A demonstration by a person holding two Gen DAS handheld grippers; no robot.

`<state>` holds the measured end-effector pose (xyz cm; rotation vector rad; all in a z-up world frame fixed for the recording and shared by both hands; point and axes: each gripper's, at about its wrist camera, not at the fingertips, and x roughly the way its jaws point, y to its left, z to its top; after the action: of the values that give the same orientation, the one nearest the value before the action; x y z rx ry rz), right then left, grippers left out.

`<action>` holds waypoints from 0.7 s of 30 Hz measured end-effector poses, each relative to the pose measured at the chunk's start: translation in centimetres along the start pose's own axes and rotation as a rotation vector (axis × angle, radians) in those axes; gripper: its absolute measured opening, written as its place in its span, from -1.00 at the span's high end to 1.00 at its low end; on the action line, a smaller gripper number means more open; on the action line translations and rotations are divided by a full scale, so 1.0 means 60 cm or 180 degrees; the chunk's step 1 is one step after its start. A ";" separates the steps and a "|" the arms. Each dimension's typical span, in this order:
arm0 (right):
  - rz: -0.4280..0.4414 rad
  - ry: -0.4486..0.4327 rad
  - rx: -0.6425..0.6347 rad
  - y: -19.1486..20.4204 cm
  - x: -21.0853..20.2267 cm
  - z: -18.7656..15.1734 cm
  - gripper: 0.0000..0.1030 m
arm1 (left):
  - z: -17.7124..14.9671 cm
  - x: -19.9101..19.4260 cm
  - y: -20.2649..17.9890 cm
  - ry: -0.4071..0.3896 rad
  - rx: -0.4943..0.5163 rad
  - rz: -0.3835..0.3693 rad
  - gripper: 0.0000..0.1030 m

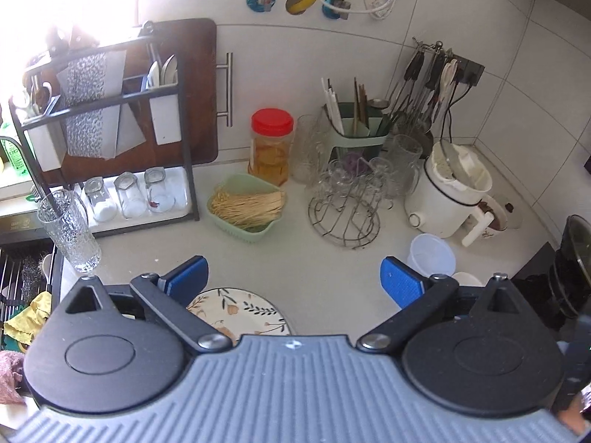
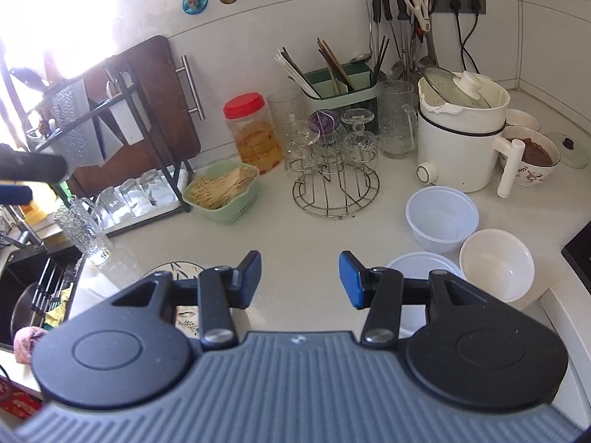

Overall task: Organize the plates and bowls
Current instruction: 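Move both grippers toward the white plastic bowls beside the rice cooker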

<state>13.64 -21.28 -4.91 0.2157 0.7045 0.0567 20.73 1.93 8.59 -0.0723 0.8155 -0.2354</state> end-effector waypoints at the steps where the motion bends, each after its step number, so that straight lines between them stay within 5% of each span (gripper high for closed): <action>1: -0.0007 0.0021 -0.0010 -0.008 0.006 0.002 0.04 | 0.009 -0.007 -0.010 0.0019 -0.0012 -0.0023 -0.98; 6: 0.0046 0.0167 -0.0043 -0.052 0.048 0.019 0.04 | 0.054 -0.027 -0.069 0.0136 -0.0113 -0.0046 -1.00; 11: 0.0159 0.0414 -0.0170 -0.090 0.092 0.041 0.04 | 0.105 -0.019 -0.128 0.0569 -0.0119 -0.0175 -1.00; 21: 0.0322 0.0622 -0.0472 -0.124 0.137 0.085 0.05 | 0.160 0.013 -0.170 0.0721 -0.0304 -0.0238 -1.00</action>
<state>23.03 -28.42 -8.00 0.1040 0.8800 0.2285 26.39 -8.42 16.18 -0.1683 1.0506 -0.2786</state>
